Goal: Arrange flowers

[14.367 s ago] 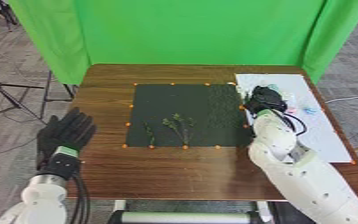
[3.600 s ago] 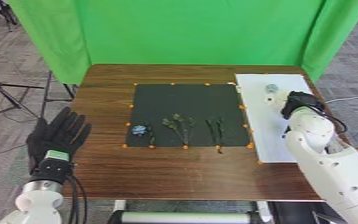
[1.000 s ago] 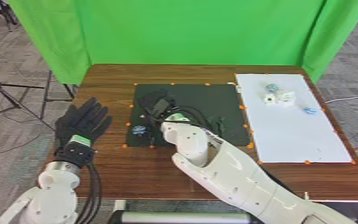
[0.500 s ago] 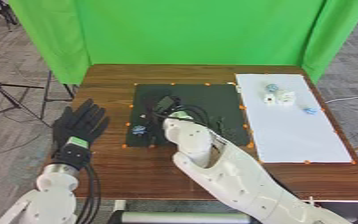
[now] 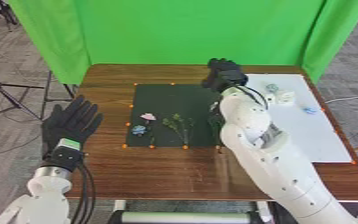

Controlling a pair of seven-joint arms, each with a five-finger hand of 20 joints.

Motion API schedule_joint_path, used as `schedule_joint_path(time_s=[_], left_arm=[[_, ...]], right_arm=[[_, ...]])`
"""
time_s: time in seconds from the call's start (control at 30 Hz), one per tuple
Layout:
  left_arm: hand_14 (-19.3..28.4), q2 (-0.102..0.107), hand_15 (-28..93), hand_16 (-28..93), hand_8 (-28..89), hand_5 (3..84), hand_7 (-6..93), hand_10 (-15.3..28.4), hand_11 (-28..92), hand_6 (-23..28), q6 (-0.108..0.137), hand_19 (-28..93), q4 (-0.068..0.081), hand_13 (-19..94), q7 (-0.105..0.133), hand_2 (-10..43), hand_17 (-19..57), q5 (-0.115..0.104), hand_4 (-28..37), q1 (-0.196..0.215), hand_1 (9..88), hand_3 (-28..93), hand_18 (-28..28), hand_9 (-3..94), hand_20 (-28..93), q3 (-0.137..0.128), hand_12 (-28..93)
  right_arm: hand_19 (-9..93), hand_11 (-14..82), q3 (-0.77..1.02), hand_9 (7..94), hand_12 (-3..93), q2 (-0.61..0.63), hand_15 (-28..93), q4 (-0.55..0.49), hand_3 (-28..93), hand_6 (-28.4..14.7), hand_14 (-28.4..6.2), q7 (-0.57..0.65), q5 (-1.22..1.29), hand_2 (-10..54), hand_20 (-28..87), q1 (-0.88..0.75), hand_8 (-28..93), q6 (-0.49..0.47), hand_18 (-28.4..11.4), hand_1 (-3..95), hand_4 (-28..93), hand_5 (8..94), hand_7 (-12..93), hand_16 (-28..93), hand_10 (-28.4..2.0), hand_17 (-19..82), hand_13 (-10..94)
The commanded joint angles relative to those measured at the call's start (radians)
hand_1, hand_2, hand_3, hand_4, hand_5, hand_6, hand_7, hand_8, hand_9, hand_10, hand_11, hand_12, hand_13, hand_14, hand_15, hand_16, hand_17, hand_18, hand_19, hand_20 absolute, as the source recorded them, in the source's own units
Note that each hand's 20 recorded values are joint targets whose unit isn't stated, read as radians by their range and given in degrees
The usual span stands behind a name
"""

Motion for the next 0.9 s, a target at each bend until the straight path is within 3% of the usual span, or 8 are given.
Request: schedule_joint_path(time_s=[0.03, 0.27, 0.3, 0.43, 0.47, 0.5, 0.53, 0.9], left_arm=[[14.4, 0.017, 45, -9, -12, 45.6, 20.5, 13.6, 24, 5.8, -0.022, 43, -0.024, 29, 0.010, 17.5, -3.9, -0.028, -28.3, 0.027, 28.0, 72, 15.5, 42.5, 12, 0.017, 11], [14.1, 0.028, 44, -8, -11, 45.7, 19.6, 13.6, 24, 5.9, -0.009, 42, -0.028, 28, 0.020, 17.6, -4.0, -0.037, -28.3, 0.044, 27.8, 72, 15.1, 42.4, 12, 0.010, 11], [14.1, -0.003, 44, -8, -11, 45.7, 19.6, 13.6, 24, 5.9, -0.007, 42, -0.030, 28, -0.004, 17.6, -4.0, -0.015, -28.3, 0.046, 27.7, 72, 15.1, 42.3, 12, -0.003, 11], [14.2, 0.000, 44, -8, -11, 45.6, 19.5, 13.6, 23, 5.9, -0.001, 42, -0.035, 28, 0.004, 17.6, -4.0, -0.019, -28.3, 0.061, 27.7, 72, 15.1, 42.0, 12, -0.010, 11], [14.2, -0.018, 44, -8, -11, 45.1, 19.4, 13.6, 23, 5.7, -0.005, 42, -0.032, 28, -0.018, 17.6, -4.0, -0.004, -28.3, 0.056, 27.6, 72, 15.1, 42.0, 12, -0.020, 11], [14.2, 0.013, 44, -8, -11, 44.6, 19.3, 13.6, 23, 5.7, -0.013, 42, -0.027, 28, 0.009, 17.6, -4.1, -0.026, -28.3, 0.050, 27.6, 72, 15.1, 42.0, 12, -0.004, 11], [14.4, 0.017, 44, -8, -11, 44.2, 19.3, 13.6, 23, 5.7, -0.008, 43, -0.028, 28, 0.014, 17.6, -4.1, -0.034, -28.3, 0.049, 27.6, 73, 15.1, 42.0, 12, -0.001, 11], [15.0, 0.014, 46, -8, -11, 43.3, 19.5, 13.4, 24, 5.5, -0.015, 42, -0.026, 29, 0.022, 17.6, -4.1, -0.032, -28.3, 0.043, 27.6, 72, 15.2, 42.1, 12, 0.007, 11]], right_arm=[[63, 12.4, 0.162, 36.6, 13.4, 0.192, 34, 0.058, 86, -8.0, -18.5, -0.013, -0.092, -9.5, 18, -0.086, -12, -0.082, -21.1, 45.7, -28, 43.1, 16, 4, -19.3, 16, 23], [61, 11.3, 0.275, 34.5, 12.5, 0.232, 31, 0.032, 87, -8.0, -17.8, 0.027, -0.042, -9.5, 16, -0.199, -13, -0.151, -20.8, 45.1, -28, 40.9, 16, 3, -18.7, 14, 22], [61, 11.2, 0.288, 34.1, 12.4, 0.235, 31, 0.026, 87, -8.1, -17.8, 0.042, -0.032, -9.5, 16, -0.217, -13, -0.144, -20.8, 45.2, -28, 40.9, 16, 3, -18.7, 14, 22], [60, 11.2, 0.331, 33.3, 12.0, 0.236, 29, 0.028, 87, -8.4, -17.7, 0.075, -0.002, -9.5, 15, -0.253, -12, -0.138, -20.8, 45.9, -28, 40.1, 15, 3, -18.5, 15, 22], [59, 11.3, 0.337, 33.2, 11.8, 0.241, 29, 0.030, 87, -8.4, -17.6, 0.088, 0.013, -9.5, 14, -0.258, -12, -0.131, -21.4, 46.0, -28, 40.0, 15, 3, -18.4, 15, 22], [58, 11.4, 0.345, 33.3, 11.6, 0.246, 30, 0.032, 87, -8.2, -17.7, 0.094, 0.017, -9.5, 13, -0.262, -12, -0.124, -22.3, 46.2, -28, 40.0, 15, 3, -18.0, 16, 22], [58, 11.5, 0.349, 33.4, 11.5, 0.251, 30, 0.036, 86, -7.9, -17.7, 0.098, 0.015, -9.5, 13, -0.267, -12, -0.116, -22.5, 46.7, -28, 40.1, 16, 3, -17.7, 16, 23], [57, 12.6, 0.375, 32.3, 9.5, 0.265, 29, 0.080, 77, -7.2, -16.8, 0.137, 0.024, -9.5, 10, -0.260, -14, -0.068, -22.5, 51.3, -28, 40.6, 17, 1, -16.4, 18, 24]])
